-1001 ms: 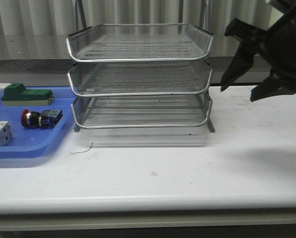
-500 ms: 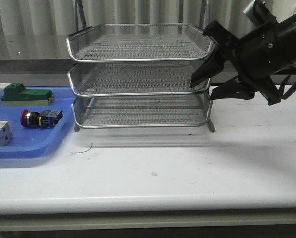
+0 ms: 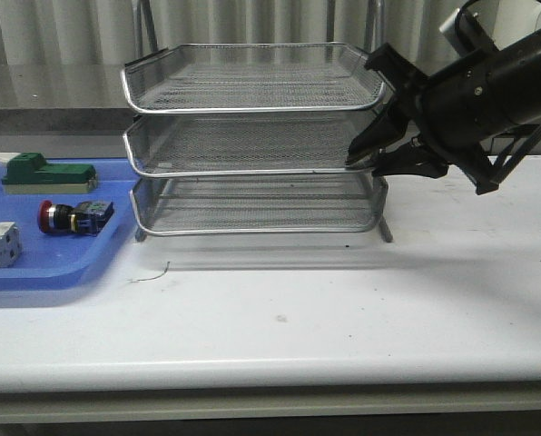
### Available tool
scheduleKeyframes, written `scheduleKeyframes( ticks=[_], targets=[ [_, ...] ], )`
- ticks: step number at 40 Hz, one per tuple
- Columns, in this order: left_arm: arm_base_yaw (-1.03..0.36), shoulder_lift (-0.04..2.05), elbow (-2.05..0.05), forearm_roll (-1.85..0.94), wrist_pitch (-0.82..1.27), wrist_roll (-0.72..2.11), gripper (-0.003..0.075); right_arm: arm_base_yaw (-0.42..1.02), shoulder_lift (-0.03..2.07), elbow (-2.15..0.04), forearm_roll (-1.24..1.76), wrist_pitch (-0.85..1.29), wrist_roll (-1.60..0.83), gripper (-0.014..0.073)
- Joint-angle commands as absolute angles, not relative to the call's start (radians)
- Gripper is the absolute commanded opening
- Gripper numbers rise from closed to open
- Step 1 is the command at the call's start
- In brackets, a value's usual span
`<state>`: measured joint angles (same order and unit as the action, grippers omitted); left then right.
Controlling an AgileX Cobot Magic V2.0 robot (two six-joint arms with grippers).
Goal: Place button on rack with both arms
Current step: 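Move the right gripper to the front edge of the middle mesh tray, then grip the middle tray edge with the right gripper and pull it toward the robot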
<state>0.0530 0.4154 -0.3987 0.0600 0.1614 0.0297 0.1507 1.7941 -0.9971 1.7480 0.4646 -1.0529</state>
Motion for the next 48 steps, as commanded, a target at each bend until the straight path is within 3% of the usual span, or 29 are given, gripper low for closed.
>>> scheduleKeyframes(
  ticks=[1,9,16,48],
  targets=[
    [0.054,0.427,-0.432,0.056,0.083,0.027,0.0492,0.150,1.756,-1.030,1.783,0.509,-1.067,0.0209],
    [0.054,0.427,-0.432,0.056,0.083,0.027,0.0492,0.148,1.756,-1.030,1.792,0.509,-1.067,0.0067],
    [0.054,0.427,-0.432,0.056,0.083,0.027,0.0492,0.145,1.756,-1.030,1.792,0.509,-1.067,0.0010],
    [0.054,0.427,-0.432,0.056,0.083,0.027,0.0492,0.145,1.665,-0.843,1.798,0.610,-1.186,0.0010]
  ],
)
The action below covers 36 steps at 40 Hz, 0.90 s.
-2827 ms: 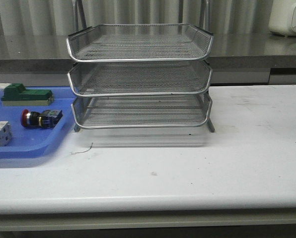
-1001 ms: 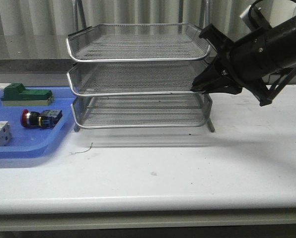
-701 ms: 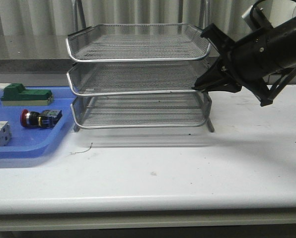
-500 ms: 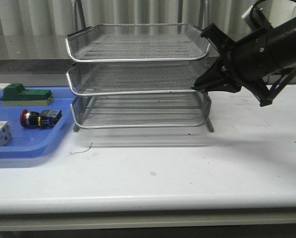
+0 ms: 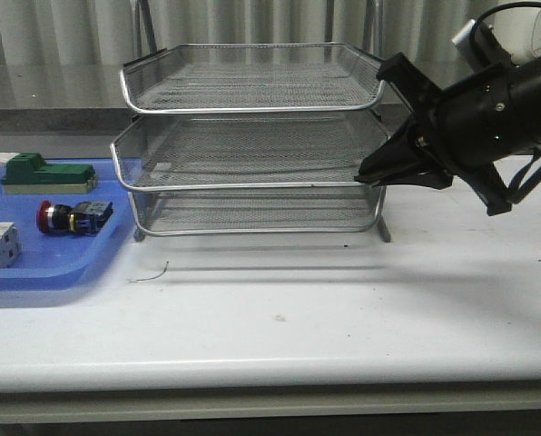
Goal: Place button on rack with both arms
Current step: 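Grip the middle tray edge with the right gripper and pull it toward the robot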
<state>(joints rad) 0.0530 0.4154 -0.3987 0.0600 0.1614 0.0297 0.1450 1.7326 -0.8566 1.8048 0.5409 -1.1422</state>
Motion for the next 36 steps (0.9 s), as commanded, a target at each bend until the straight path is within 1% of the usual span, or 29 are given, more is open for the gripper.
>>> scheduleKeyframes(
  ticks=[1,24,36],
  targets=[
    [0.054,0.427,-0.432,0.056,0.083,0.027,0.0492,0.145,1.656,-0.830,1.798,0.610,-1.189,0.0010],
    [0.054,0.427,-0.432,0.056,0.083,0.027,0.0492,0.145,1.416,-0.524,1.798,0.630,-1.239,0.0010],
    [0.054,0.427,-0.432,0.056,0.083,0.027,0.0492,0.145,1.376,-0.445,1.798,0.645,-1.246,0.0011]
  ],
)
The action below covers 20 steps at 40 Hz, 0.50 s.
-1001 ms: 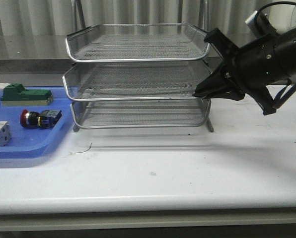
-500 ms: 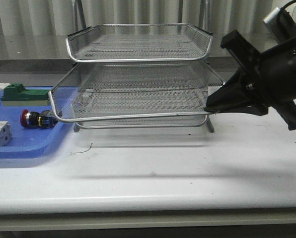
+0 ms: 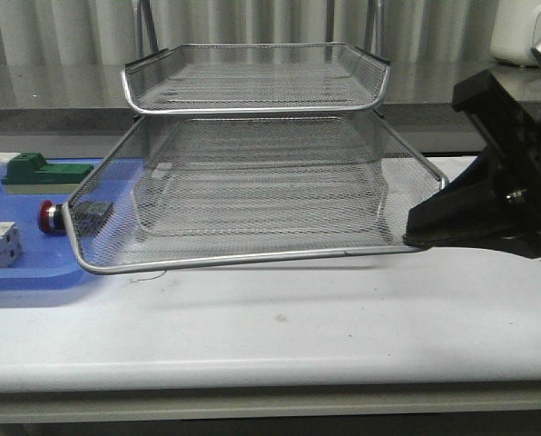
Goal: Place button on rack with both arms
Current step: 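Grip the middle tray edge with the right gripper and pull it toward the robot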
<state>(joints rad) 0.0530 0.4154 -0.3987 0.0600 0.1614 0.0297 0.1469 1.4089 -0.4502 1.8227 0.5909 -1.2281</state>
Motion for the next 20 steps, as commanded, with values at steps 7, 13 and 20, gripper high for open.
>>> scheduleKeyframes(
  ticks=[7,13,20],
  targets=[
    [0.054,0.427,-0.432,0.056,0.083,0.027,0.0492,0.145,1.376,-0.444,1.808,0.675,-1.259,0.0157],
    [0.054,0.427,-0.432,0.056,0.083,0.027,0.0492,0.145,1.374,-0.445,1.826,0.669,-1.268,0.0413],
    [0.054,0.427,-0.432,0.056,0.083,0.027,0.0492,0.145,1.272,-0.445,1.785,0.595,-1.284,0.0468]
  ],
)
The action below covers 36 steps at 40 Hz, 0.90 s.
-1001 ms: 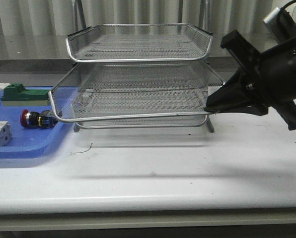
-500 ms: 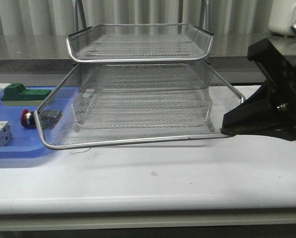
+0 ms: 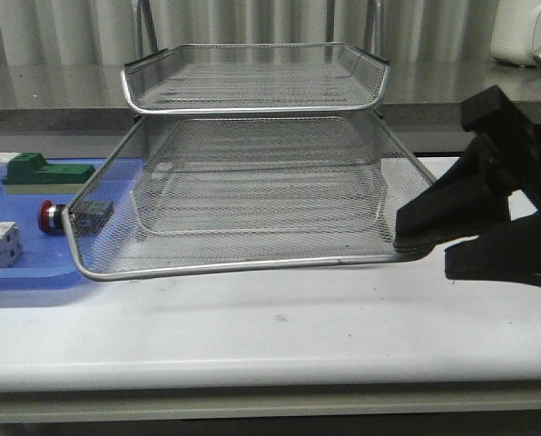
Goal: Place button on rack with both arms
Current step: 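Grip the middle tray edge with the right gripper and pull it toward the robot, then release the tray and withdraw the right gripper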
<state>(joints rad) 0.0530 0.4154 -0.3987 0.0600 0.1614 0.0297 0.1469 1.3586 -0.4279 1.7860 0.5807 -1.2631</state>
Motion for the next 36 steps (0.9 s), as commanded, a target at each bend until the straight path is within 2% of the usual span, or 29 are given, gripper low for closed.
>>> scheduleKeyframes(
  ticks=[1,6,12,16,23,30,36],
  targets=[
    [0.054,0.427,-0.432,0.056,0.083,0.027,0.0492,0.145,1.240,-0.446,1.775,0.574,-1.284,0.0461],
    [0.054,0.427,-0.432,0.056,0.083,0.027,0.0492,0.145,1.105,-0.487,1.670,0.484,-1.255,0.0372],
    [0.054,0.427,-0.432,0.056,0.083,0.027,0.0492,0.145,1.012,-0.607,1.441,0.435,-1.111,0.0139],
    [0.054,0.427,-0.432,0.056,0.083,0.027,0.0492,0.145,1.003,-0.720,1.243,0.452,-0.979,0.0030],
    [0.054,0.427,-0.432,0.056,0.083,0.027,0.0492,0.146,1.002,-0.872,0.821,0.491,-0.719,-0.0062],
    [0.054,0.427,-0.432,0.056,0.083,0.027,0.0492,0.146,0.952,-0.892,0.328,0.452,-0.314,-0.0059],
    [0.054,0.427,-0.432,0.056,0.083,0.027,0.0492,0.146,0.839,-0.820,0.085,0.390,-0.126,-0.0059]
  ],
)
